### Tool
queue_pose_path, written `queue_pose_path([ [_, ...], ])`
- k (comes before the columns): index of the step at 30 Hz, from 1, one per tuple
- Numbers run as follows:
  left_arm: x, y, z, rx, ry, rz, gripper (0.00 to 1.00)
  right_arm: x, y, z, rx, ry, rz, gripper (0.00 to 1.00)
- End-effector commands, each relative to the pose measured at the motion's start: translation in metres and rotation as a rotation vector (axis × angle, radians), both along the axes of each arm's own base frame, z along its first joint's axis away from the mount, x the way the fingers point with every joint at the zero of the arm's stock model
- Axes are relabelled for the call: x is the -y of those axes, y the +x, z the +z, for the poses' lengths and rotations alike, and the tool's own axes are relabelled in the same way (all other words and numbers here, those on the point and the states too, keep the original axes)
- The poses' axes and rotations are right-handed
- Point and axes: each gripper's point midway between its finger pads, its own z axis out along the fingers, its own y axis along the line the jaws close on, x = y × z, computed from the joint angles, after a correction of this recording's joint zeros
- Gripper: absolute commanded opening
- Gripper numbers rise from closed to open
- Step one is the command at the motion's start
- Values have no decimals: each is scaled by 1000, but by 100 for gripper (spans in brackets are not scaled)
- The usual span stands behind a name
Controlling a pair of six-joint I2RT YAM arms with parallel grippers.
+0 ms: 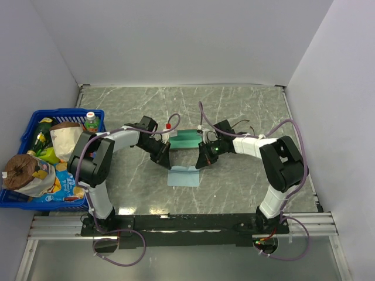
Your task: Organize the sunglasses
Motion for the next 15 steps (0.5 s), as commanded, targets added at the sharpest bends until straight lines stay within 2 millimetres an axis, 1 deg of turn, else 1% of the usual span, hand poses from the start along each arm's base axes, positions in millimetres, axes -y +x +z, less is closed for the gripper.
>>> queue_pose_path([
  [1, 8, -4, 20, 41, -54, -32, 8, -8, -4, 16, 31, 37, 9, 0],
  [4, 9, -6, 21, 42, -55, -38, 8, -10, -7, 18, 31, 40, 15, 0],
  [9, 11, -9, 22, 41, -54, -44, 8, -11, -7, 20, 37, 44, 15, 0],
  [15, 11, -15, 20, 34, -45, -53, 8, -11, -12, 19, 33, 39, 23, 0],
])
